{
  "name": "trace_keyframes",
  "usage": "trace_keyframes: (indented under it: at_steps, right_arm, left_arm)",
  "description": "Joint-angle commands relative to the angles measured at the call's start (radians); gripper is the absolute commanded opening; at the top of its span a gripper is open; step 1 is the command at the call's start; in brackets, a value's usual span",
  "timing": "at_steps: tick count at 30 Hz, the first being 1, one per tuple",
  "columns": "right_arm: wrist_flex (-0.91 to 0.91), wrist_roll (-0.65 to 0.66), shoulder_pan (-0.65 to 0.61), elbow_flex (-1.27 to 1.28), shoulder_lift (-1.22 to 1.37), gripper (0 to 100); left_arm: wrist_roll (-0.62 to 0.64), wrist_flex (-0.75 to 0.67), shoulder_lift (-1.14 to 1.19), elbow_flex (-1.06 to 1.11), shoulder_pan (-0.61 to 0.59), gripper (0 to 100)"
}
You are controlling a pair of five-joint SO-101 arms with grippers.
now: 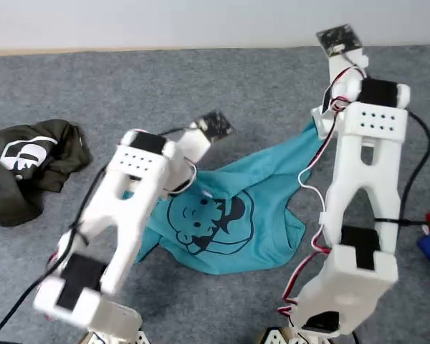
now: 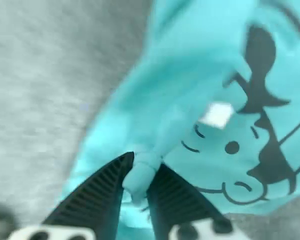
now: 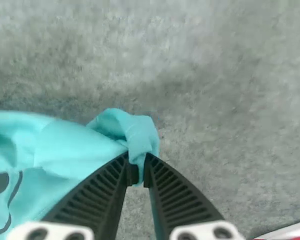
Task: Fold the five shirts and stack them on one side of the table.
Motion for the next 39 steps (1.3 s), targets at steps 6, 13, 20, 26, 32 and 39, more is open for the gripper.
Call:
trace_keyframes:
  at_steps: [6, 13, 20, 26, 32, 39]
  right_arm:
    - [-0.061, -0.006, 0.002, -0.028, -0.318, 1.0]
    - [-0.159, -0.005, 0.004, -0.028, -0.504, 1.0]
    - [-0.232, 0.014, 0.007, -0.028, -0.673, 1.0]
    - [-0.272, 0.068, 0.105, -0.028, -0.780, 1.0]
    - [-0.295, 0.112, 0.142, -0.028, -0.895, 1.1]
    - [-0.400, 0.224, 0.140, -0.028, -0.954, 1.1]
  left_arm:
    - [0.212, -0.044, -0.393, -0.039, -0.104, 0]
    - [0.210, -0.152, -0.649, -0.038, -0.207, 0]
    - [0.210, -0.256, -0.867, -0.038, -0.206, 0]
    - [0.132, -0.316, -0.970, -0.065, -0.206, 0]
    - [0.058, -0.296, -1.022, -0.114, -0.213, 0]
    - [0.020, -0.176, -1.092, -0.122, -0.215, 0]
